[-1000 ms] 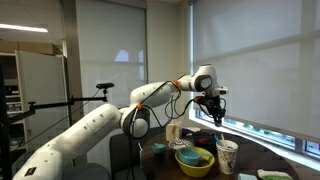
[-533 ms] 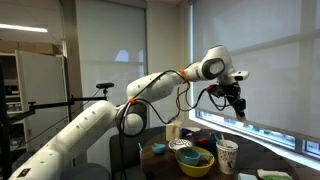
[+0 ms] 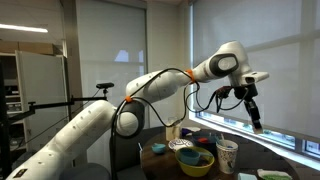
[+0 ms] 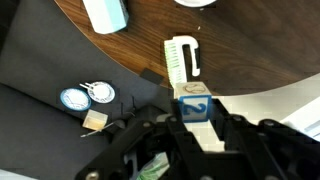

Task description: Remove the block from the grey bowl and put it on the front right side of the table

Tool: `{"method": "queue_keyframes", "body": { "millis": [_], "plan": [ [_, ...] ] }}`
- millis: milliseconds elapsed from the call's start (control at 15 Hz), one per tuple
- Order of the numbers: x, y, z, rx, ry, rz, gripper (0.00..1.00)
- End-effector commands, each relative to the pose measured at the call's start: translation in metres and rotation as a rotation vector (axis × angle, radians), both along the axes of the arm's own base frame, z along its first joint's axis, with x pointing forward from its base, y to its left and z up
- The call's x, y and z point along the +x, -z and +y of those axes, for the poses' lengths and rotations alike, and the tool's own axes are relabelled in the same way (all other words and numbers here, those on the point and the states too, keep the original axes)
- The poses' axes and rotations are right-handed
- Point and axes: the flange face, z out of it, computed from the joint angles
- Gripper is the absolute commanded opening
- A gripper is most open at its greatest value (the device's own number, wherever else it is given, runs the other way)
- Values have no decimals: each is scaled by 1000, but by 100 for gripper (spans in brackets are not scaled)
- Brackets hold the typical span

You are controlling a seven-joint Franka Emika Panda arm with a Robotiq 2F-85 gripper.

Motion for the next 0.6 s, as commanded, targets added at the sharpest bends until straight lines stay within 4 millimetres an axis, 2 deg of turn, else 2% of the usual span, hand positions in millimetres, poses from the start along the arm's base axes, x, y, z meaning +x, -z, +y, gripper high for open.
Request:
{"method": "queue_keyframes", "body": {
  "millis": [0,200,267,533],
  "plan": [
    [-16,13,-5,48,172,105,9],
    [-24,24,-4,118,316,165,9],
    [-18,25,-5,82,232,145,34],
    [-22,28,-4,98,296,169,34]
  ]
}}
